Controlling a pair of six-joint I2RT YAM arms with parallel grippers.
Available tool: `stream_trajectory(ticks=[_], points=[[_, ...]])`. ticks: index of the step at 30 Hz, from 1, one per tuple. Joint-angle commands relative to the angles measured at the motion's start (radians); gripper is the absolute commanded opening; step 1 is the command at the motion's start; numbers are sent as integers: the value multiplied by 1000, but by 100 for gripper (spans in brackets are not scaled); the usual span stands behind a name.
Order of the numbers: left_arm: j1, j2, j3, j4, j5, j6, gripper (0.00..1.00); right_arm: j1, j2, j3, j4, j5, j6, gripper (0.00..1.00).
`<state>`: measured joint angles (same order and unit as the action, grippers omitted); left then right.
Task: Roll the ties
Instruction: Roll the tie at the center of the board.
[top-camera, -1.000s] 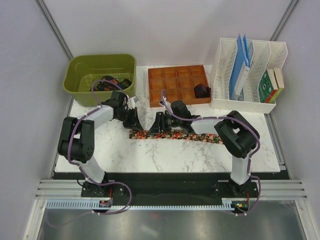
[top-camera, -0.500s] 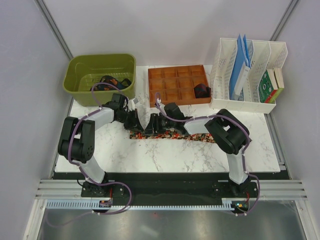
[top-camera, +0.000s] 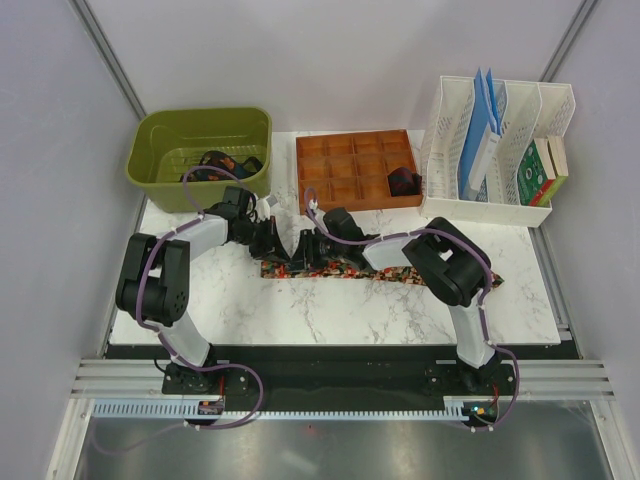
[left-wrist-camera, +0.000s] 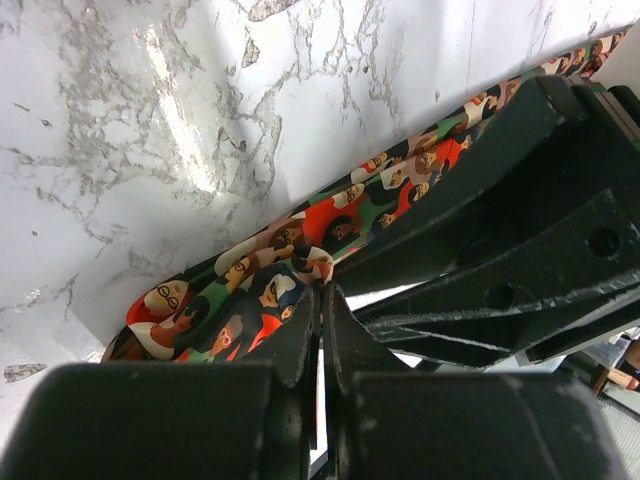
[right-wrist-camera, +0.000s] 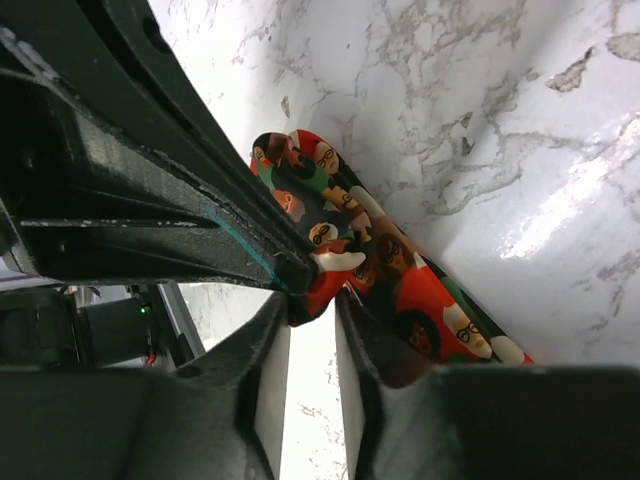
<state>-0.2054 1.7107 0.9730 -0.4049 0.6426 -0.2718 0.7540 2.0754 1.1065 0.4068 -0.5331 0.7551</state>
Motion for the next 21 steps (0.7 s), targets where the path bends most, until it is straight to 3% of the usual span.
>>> stream_trajectory(ticks=[1, 3, 6, 12, 15, 21], points=[[-5, 3, -11, -3, 45, -29, 2, 4, 14, 36, 18, 24, -8, 20], [-5, -5, -10, -11, 52, -20, 5, 4, 11, 33, 18, 22, -5, 13], [9, -40, 0, -29, 57, 9, 21, 4, 3, 18, 21, 19, -3, 0], [84, -176, 30, -110, 72, 189, 60, 4, -17, -30, 52, 13, 10, 0], [130, -241, 24, -135, 97, 366, 69, 4, -20, -30, 55, 12, 9, 0], [161, -417, -86, -213, 201, 1019, 81, 4, -14, -27, 61, 1, 15, 0]])
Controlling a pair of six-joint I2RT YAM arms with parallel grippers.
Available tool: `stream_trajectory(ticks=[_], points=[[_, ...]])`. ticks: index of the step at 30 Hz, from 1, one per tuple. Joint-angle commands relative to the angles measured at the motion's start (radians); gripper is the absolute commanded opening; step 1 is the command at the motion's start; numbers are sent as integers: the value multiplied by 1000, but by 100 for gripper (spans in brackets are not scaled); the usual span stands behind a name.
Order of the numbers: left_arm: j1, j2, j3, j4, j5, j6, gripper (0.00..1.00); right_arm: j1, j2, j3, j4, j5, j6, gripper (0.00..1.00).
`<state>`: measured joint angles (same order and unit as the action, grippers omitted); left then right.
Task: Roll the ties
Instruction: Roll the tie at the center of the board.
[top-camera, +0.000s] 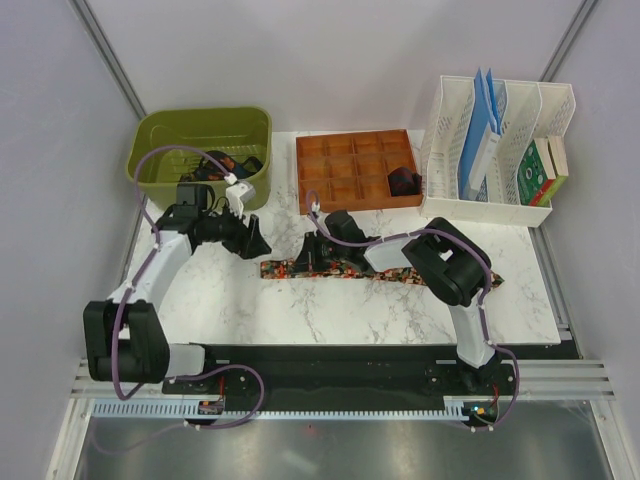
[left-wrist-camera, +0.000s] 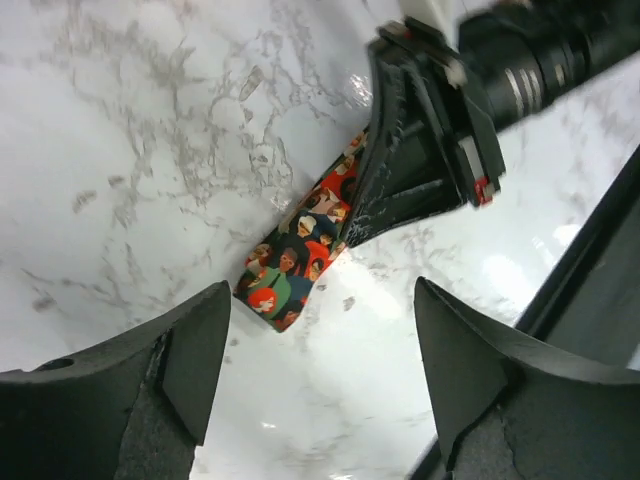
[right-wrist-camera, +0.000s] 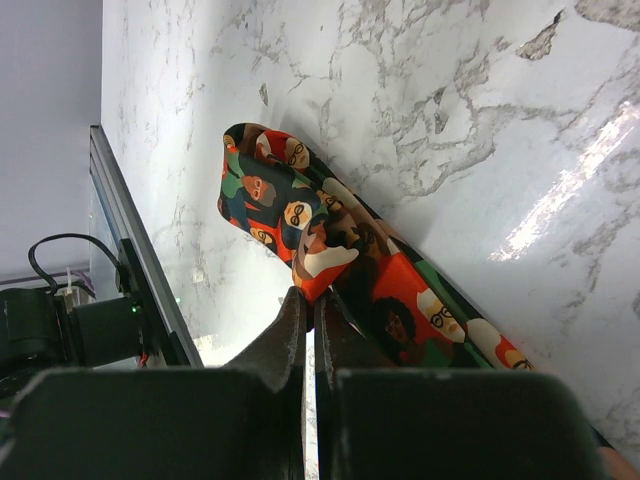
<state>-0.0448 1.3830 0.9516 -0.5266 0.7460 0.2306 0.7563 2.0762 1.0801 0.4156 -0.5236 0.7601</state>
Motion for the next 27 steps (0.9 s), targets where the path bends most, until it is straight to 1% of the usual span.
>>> stream_trajectory(ticks=[1, 3, 4, 6, 7, 9, 13, 14, 18, 21, 25, 27], points=[[-1, -97, -71, -111, 107, 691, 82, 2, -15, 0, 54, -10, 10, 0], [-3, -87, -85, -142, 110, 815, 85, 2, -16, 1, 54, -12, 12, 0], [-10, -78, -89, -148, 115, 913, 91, 2, -16, -2, 54, -12, 15, 0], [-26, -26, -94, -147, 110, 982, 98, 0, -18, -3, 55, -13, 13, 0], [-41, -4, -93, -147, 110, 1039, 100, 1, -19, -3, 55, -12, 12, 0], [-58, 54, -85, -141, 107, 1078, 100, 0, -21, -6, 52, -12, 10, 0], [-107, 111, -96, -46, 47, 1078, 100, 2, -22, -9, 54, -12, 8, 0], [-115, 119, -103, 17, 33, 1072, 100, 2, -19, -6, 54, -12, 10, 0], [-150, 160, -113, 40, -11, 1109, 99, 2, -18, -5, 54, -13, 13, 0], [-167, 185, -105, 48, -43, 1127, 94, 2, -19, -8, 57, -16, 18, 0], [-182, 235, -74, 40, -86, 1131, 84, 2, -21, -9, 63, -23, 22, 0], [-197, 243, -79, 40, -106, 1156, 83, 0, -22, -9, 66, -24, 25, 0]])
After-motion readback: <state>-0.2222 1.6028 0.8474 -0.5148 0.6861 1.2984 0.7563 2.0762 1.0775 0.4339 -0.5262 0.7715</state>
